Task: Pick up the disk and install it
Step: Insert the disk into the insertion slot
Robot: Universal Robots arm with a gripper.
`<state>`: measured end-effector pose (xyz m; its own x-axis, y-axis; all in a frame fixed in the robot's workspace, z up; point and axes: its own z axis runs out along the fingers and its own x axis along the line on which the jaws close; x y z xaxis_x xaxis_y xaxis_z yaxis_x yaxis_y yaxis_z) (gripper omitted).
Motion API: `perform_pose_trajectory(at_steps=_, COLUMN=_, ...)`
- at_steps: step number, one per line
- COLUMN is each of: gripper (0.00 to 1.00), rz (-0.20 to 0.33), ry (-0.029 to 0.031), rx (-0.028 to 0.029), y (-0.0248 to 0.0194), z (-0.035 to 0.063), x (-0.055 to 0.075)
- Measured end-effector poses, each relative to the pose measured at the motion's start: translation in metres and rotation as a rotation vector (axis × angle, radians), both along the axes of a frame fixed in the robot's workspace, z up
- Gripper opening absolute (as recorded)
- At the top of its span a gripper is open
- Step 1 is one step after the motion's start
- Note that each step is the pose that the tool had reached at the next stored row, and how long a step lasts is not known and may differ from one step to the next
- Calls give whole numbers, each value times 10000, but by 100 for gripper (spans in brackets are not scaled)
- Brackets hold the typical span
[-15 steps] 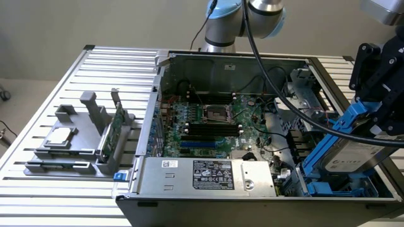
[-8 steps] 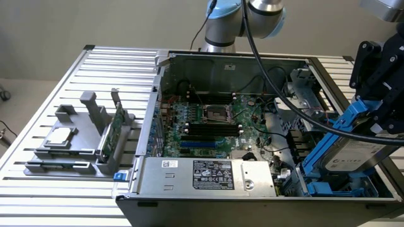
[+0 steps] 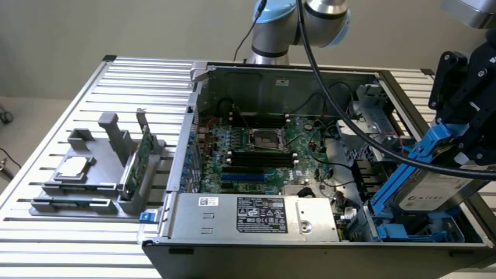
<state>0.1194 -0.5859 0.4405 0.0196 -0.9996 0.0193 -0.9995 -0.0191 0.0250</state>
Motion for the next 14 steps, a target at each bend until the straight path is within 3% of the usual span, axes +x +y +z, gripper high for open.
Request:
perform_pose_trajectory(at_steps=5, gripper=32, rz=-1, ry=0, rx=34, y=0, z=-20, x=-3)
perform_pose_trajectory(at_steps=14, gripper=32, rz=-43, ry=-31, rx=36, y=0, z=-35, x=-2)
